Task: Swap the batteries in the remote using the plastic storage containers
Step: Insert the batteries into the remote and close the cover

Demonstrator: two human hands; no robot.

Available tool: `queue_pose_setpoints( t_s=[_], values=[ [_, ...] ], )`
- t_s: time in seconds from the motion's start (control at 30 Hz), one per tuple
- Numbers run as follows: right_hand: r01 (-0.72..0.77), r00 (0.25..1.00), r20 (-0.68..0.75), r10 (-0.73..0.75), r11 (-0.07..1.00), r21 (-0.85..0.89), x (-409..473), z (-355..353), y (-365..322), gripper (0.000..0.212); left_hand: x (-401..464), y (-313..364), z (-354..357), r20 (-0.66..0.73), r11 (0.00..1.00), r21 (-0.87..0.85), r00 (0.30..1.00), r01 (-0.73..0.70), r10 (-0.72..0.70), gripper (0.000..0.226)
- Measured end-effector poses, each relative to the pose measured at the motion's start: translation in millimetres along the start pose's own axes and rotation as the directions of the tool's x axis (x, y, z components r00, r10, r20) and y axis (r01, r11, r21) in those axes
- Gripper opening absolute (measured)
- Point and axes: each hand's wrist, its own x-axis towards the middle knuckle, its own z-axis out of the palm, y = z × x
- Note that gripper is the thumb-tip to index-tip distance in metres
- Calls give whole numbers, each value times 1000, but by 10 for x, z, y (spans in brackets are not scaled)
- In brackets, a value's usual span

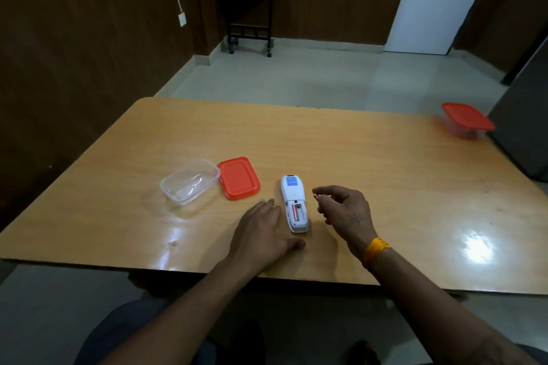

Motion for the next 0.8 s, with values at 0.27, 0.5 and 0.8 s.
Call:
queue_pose_setpoints(
  t_s=[0.27, 0.5, 0.8],
  values=[
    [237, 970, -25, -242, 962, -133, -47, 102, 53, 20, 107, -15, 141, -111, 993, -111, 993, -39, 27, 88],
    [550, 823, 78, -563, 755, -357, -107, 195, 172, 16, 180, -106, 246, -171, 989, -129, 984, -72, 49, 91],
    [679, 694, 251, -675, 497, -540, -131, 162, 124, 11, 259, -146, 304, -159, 985, -148, 985, -84, 60, 93]
  ],
)
